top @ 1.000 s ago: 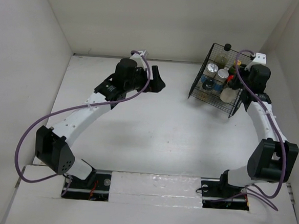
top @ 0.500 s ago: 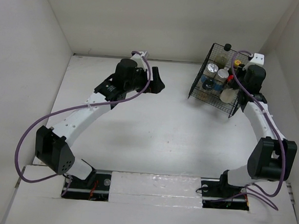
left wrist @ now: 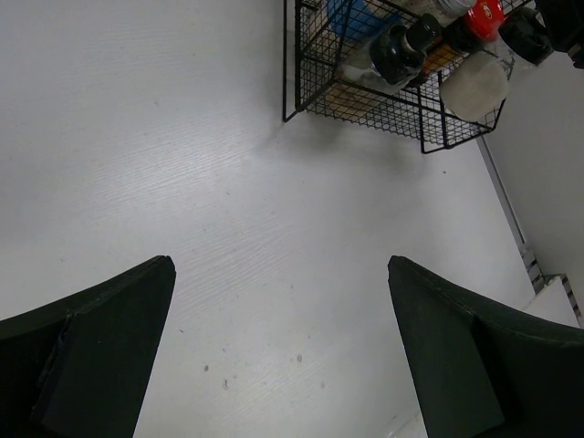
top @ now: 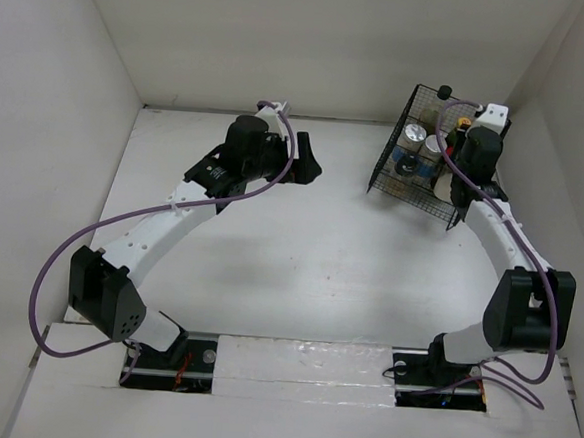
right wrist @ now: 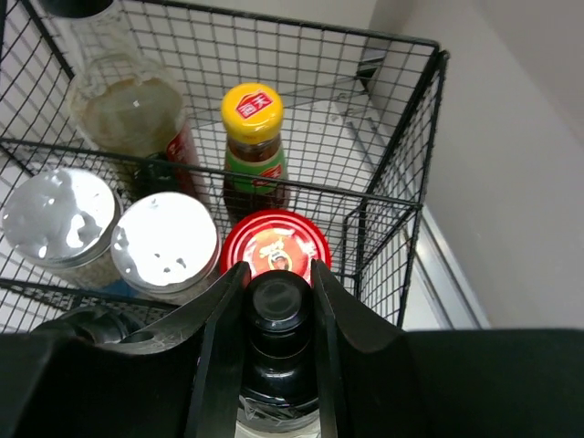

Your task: Organize the condiment bottles

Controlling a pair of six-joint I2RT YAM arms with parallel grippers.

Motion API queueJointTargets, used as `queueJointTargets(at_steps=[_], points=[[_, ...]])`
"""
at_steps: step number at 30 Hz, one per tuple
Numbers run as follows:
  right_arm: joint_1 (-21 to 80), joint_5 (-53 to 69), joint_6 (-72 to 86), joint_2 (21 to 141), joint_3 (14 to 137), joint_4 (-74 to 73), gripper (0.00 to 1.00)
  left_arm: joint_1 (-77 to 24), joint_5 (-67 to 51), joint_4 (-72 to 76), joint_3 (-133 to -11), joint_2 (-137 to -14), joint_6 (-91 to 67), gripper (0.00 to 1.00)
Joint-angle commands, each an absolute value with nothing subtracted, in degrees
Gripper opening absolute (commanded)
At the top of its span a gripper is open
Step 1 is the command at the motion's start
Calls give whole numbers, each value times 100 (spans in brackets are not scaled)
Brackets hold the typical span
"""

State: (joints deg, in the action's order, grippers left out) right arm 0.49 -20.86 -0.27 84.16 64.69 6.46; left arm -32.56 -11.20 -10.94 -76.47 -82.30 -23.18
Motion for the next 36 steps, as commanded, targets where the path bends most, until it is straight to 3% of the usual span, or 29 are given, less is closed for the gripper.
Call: queueJointTargets(at_steps=[1, 12, 23, 36], points=[[44, -2557, -176, 8350, 6644, 1775, 0, -3261, -1204, -1099, -7638, -7945, -2329, 100], [96, -2750, -176, 8753, 6952, 2092, 0, -3261, -1204, -1266, -7857, -7998, -2329, 100], [316, -2936, 175, 8859, 6188, 2505, 0, -3261, -1143, -1441, -7752, -8051, -2382, 100], [756, -3550, 9, 7929, 5537, 2443, 0, -3261, -1195, -1441, -7805, -8279, -2435, 100]])
